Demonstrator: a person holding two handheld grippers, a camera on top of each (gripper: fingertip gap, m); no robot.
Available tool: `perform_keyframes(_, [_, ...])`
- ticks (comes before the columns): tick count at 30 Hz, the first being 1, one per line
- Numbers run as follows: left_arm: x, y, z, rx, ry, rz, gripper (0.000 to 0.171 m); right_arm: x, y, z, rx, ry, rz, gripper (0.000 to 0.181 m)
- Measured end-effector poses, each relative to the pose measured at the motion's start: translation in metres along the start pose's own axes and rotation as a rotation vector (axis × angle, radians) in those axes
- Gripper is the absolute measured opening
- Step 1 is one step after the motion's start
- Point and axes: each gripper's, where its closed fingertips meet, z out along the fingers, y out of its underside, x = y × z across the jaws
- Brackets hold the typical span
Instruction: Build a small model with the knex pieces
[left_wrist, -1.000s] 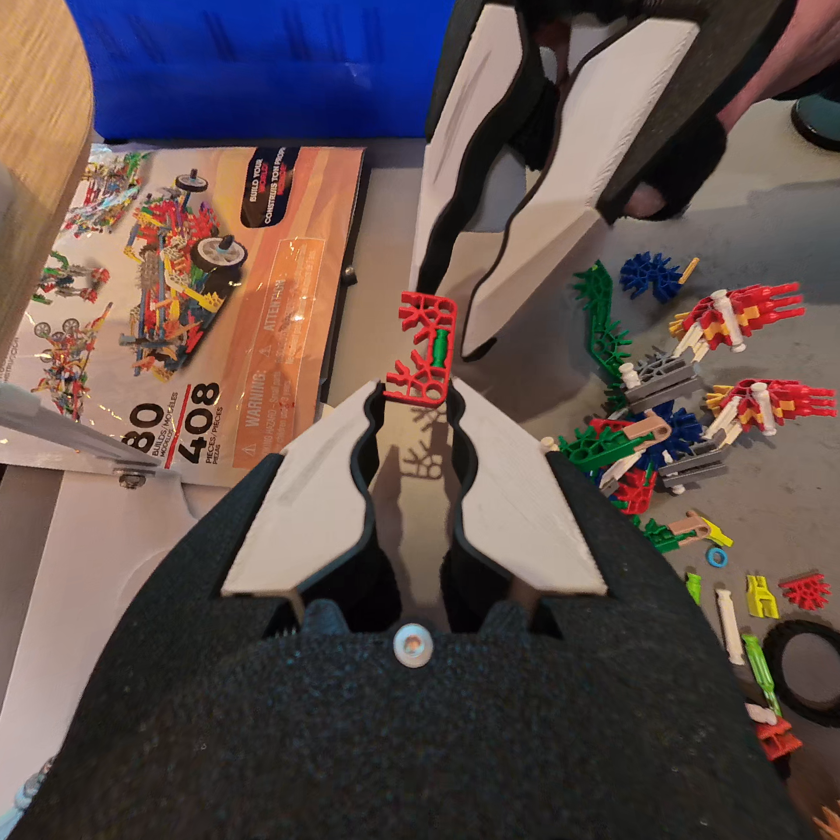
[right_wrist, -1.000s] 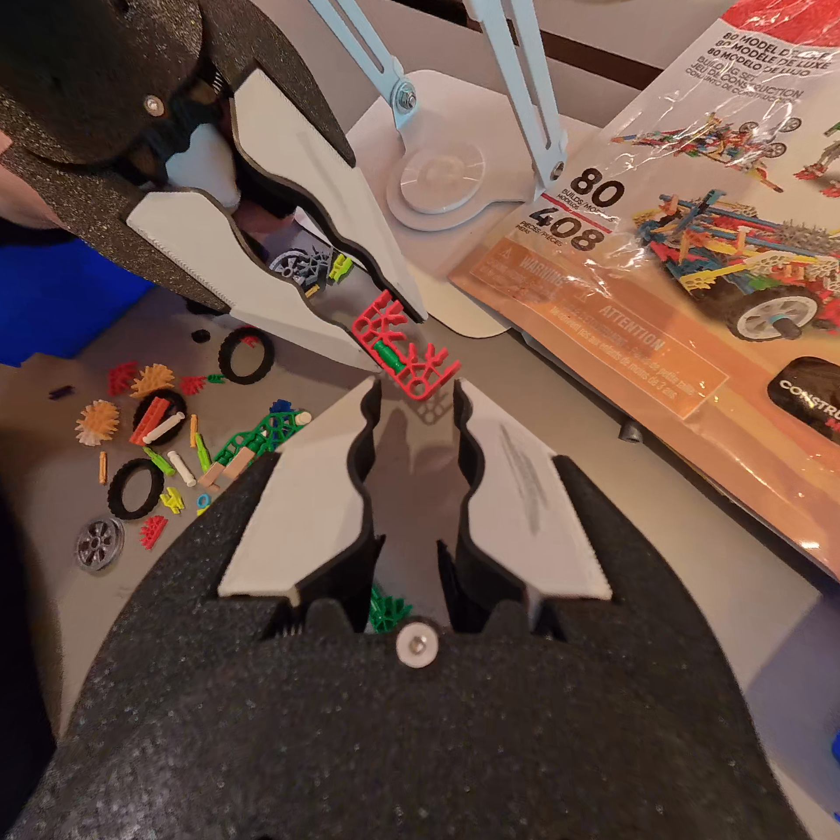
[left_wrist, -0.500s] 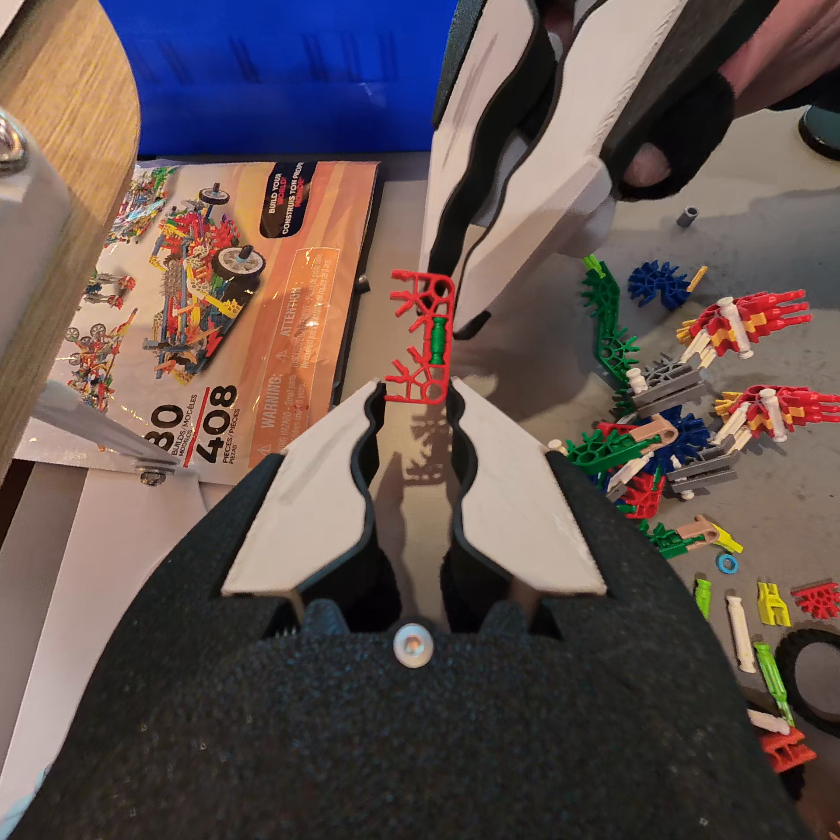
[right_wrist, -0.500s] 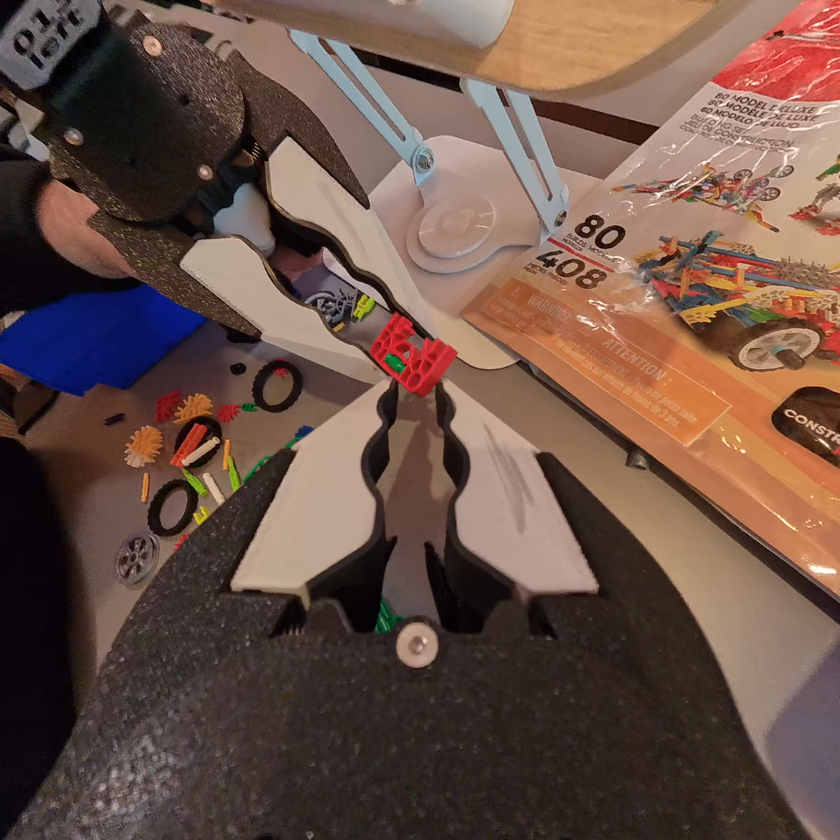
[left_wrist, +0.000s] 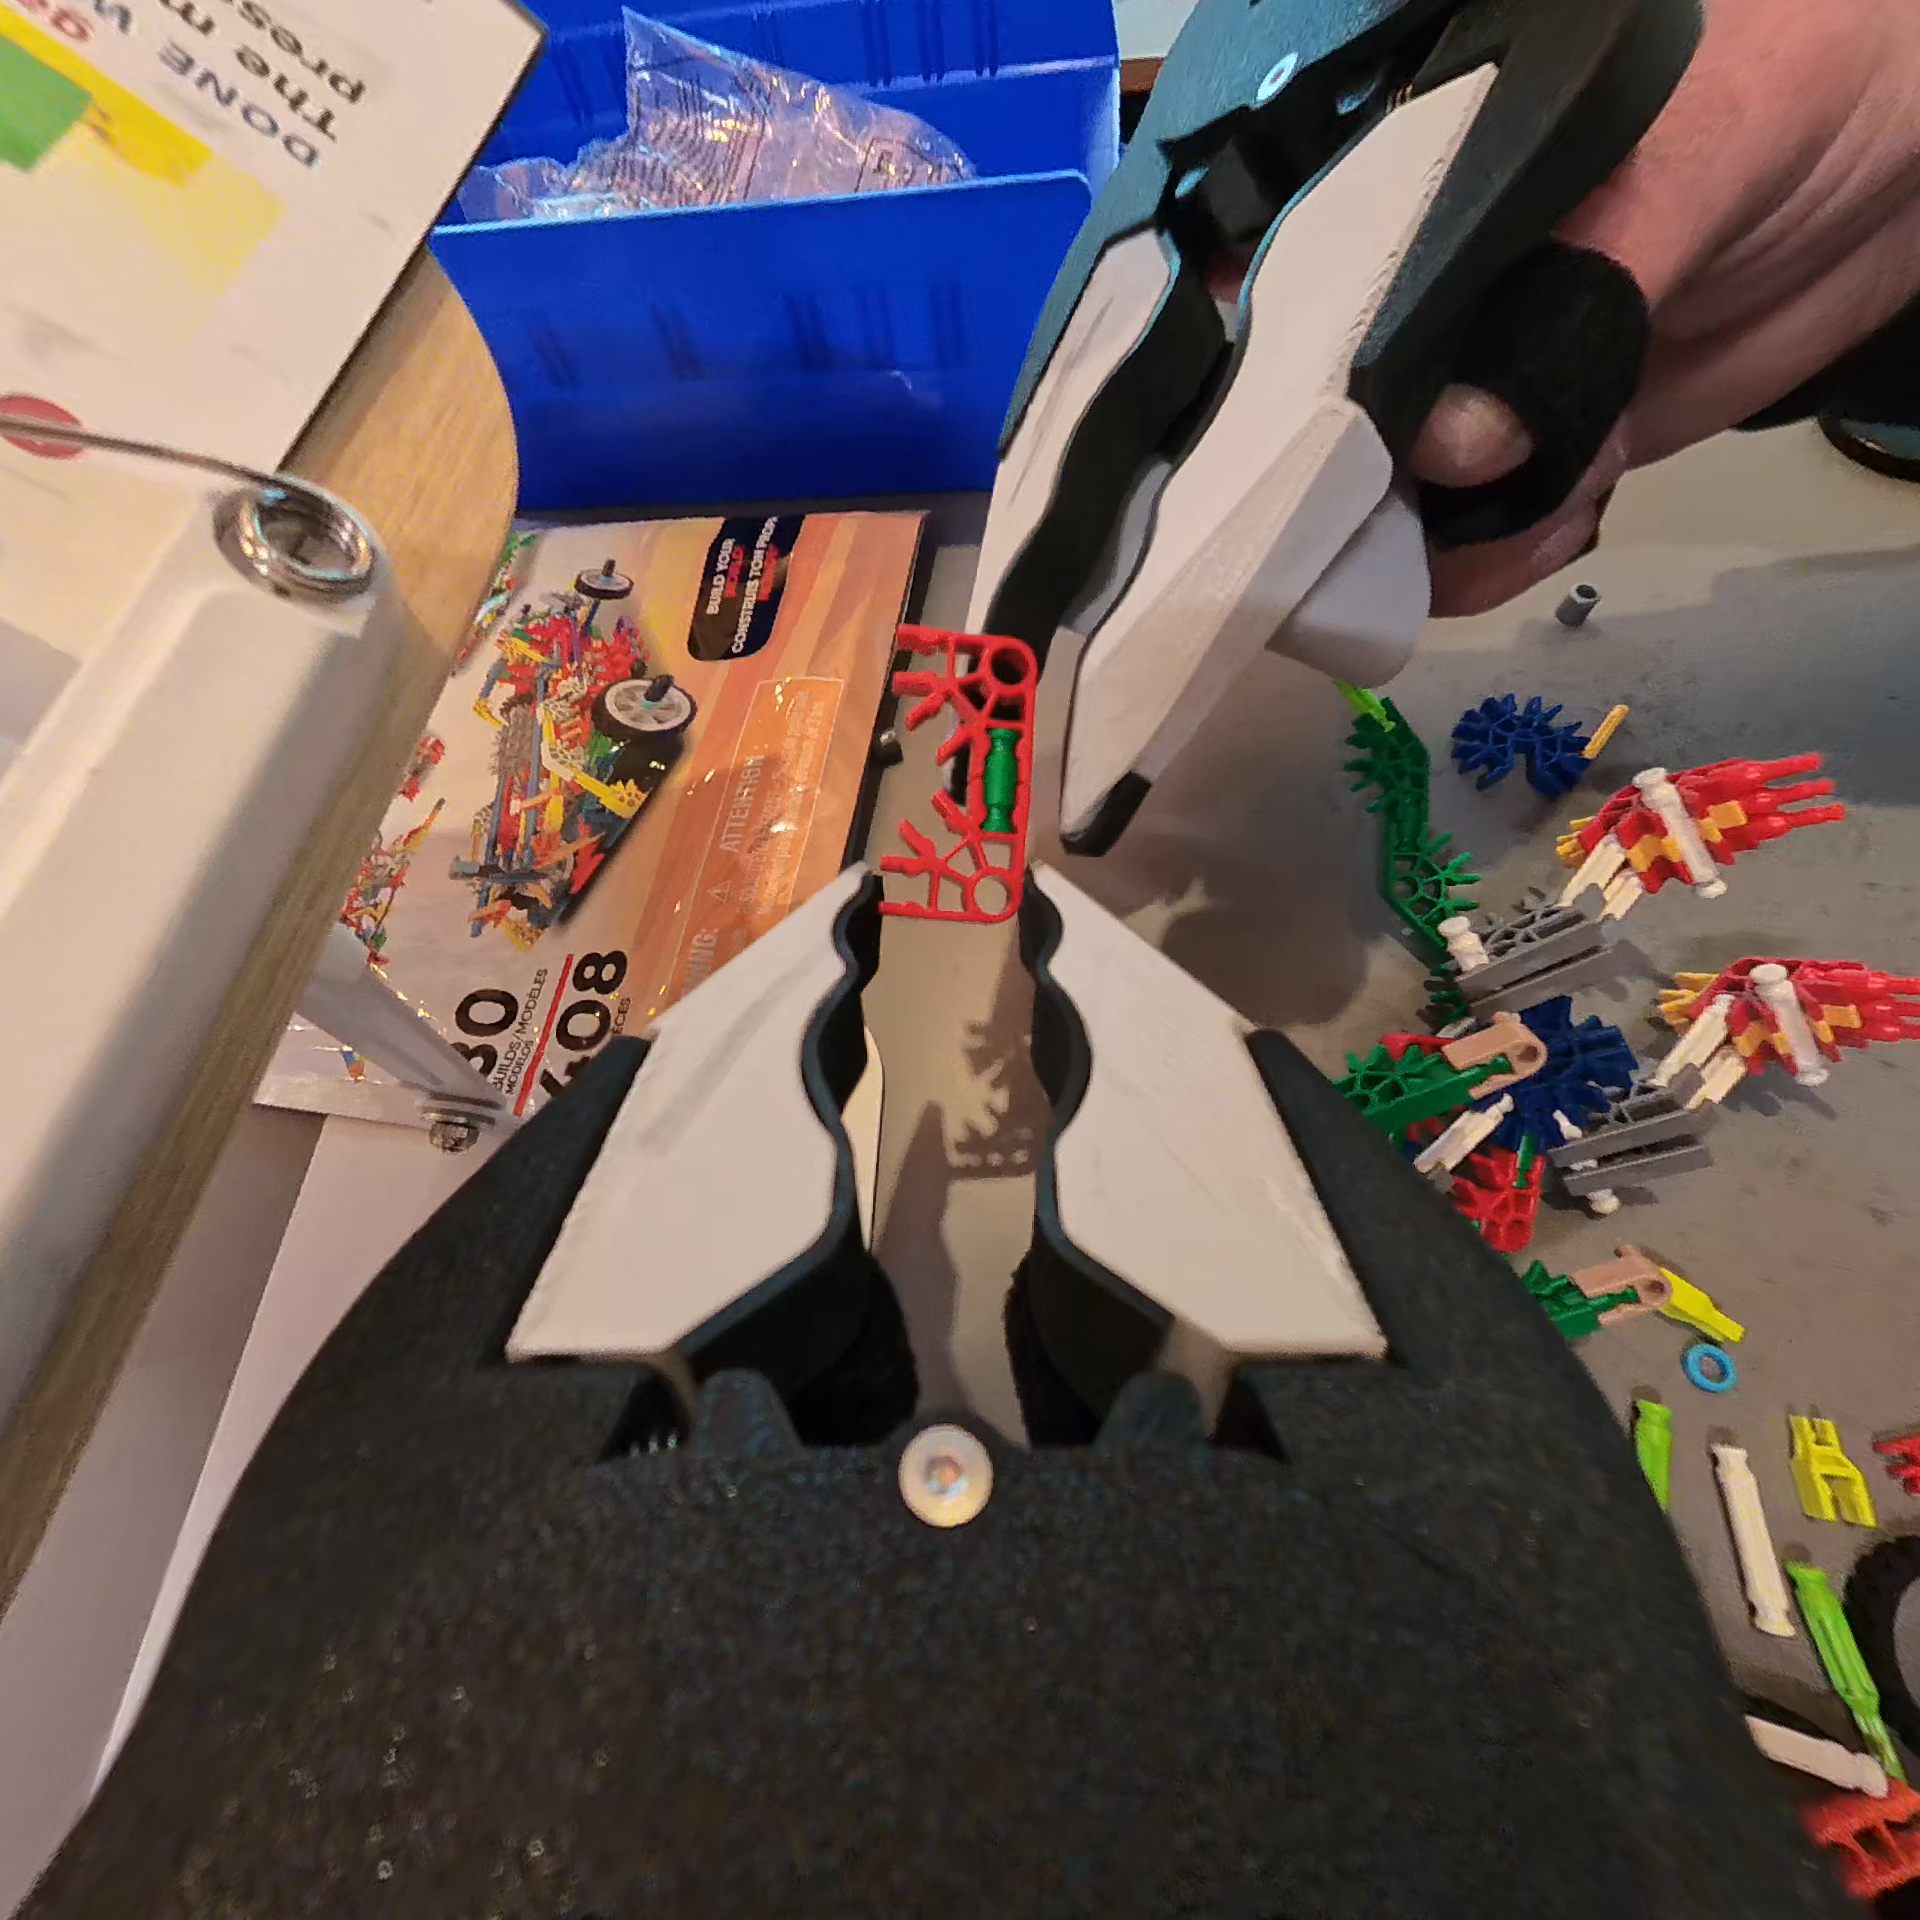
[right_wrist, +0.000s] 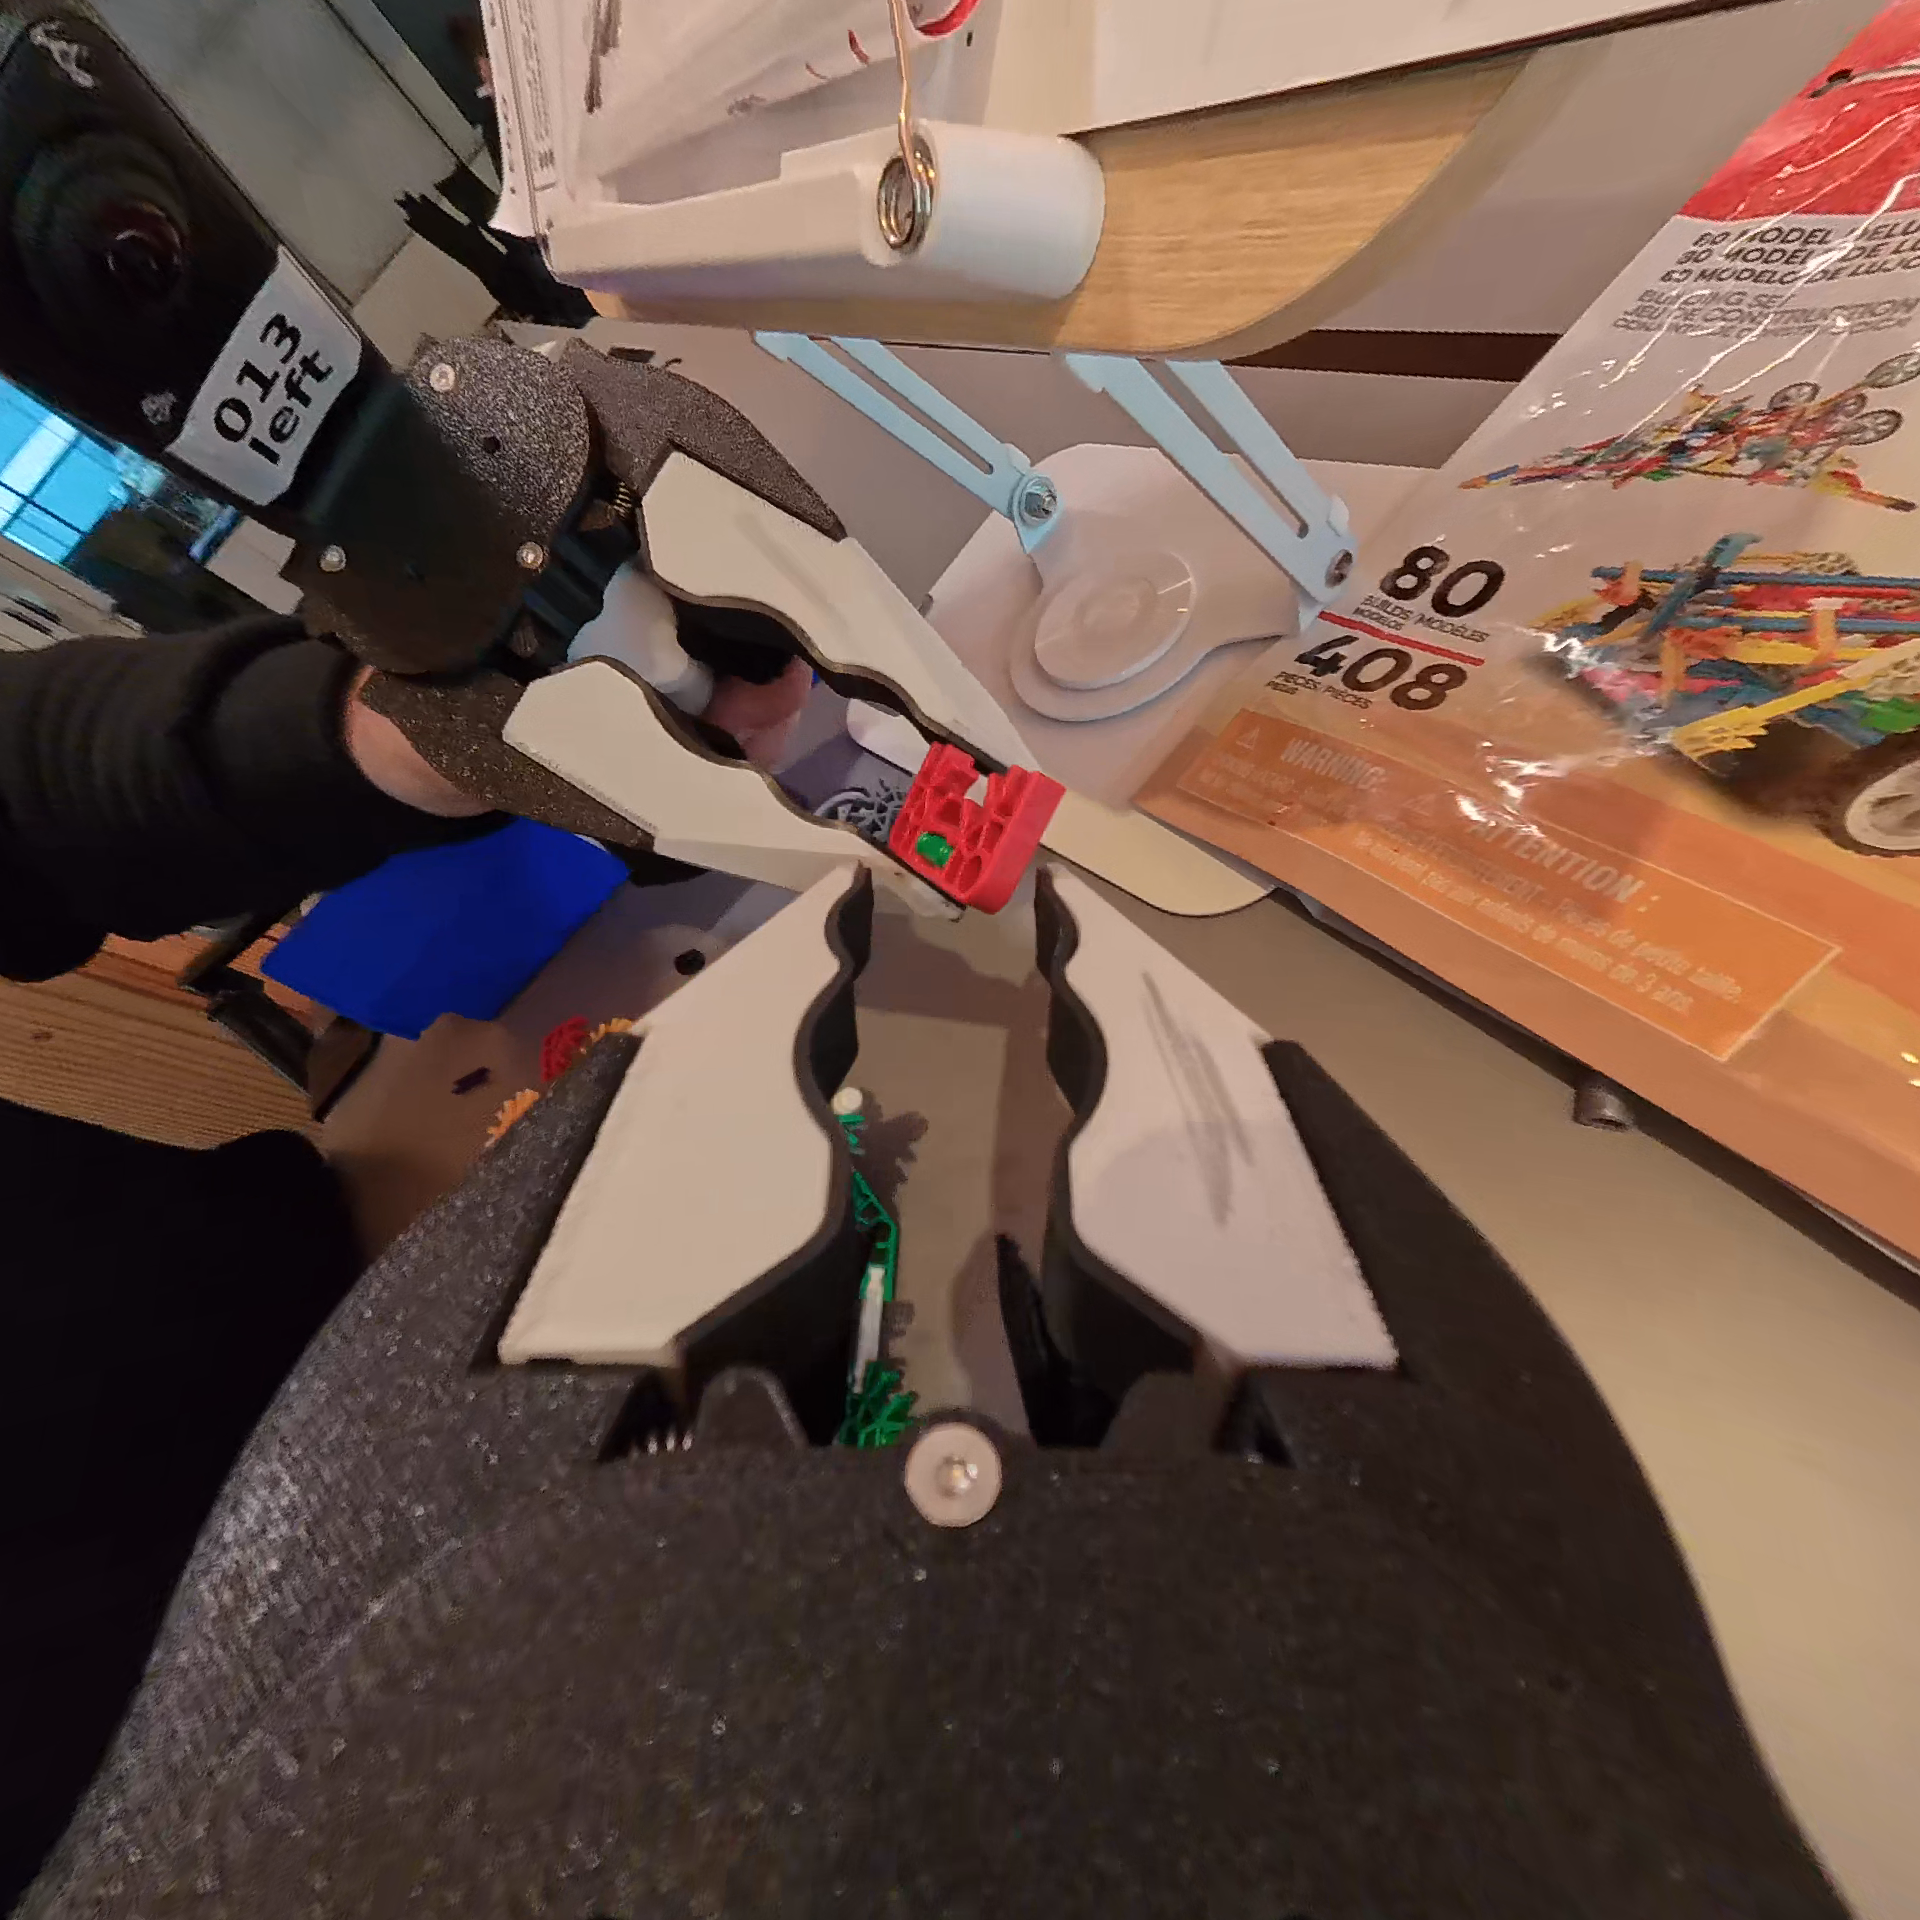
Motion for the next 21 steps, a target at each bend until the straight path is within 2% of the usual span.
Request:
perform_keyframes(4, [0.002,-0.003,-0.001,0.009,-0.009,0.032,0.024,-0.005,-0.004,0.0,0.034,-0.036,0.034,0.024])
perform_keyframes(6, [0.002,-0.005,-0.002,0.018,-0.014,0.045,0.024,-0.006,-0.007,-0.002,0.056,-0.046,0.049,0.013])
perform_keyframes(16, [0.006,-0.008,-0.003,0.031,-0.007,0.069,0.024,-0.013,-0.007,-0.007,0.053,-0.044,0.009,0.007])
perform_keyframes(21, [0.002,-0.008,-0.007,0.037,-0.009,0.051,0.031,-0.012,-0.012,-0.015,0.067,-0.032,0.01,0.006])
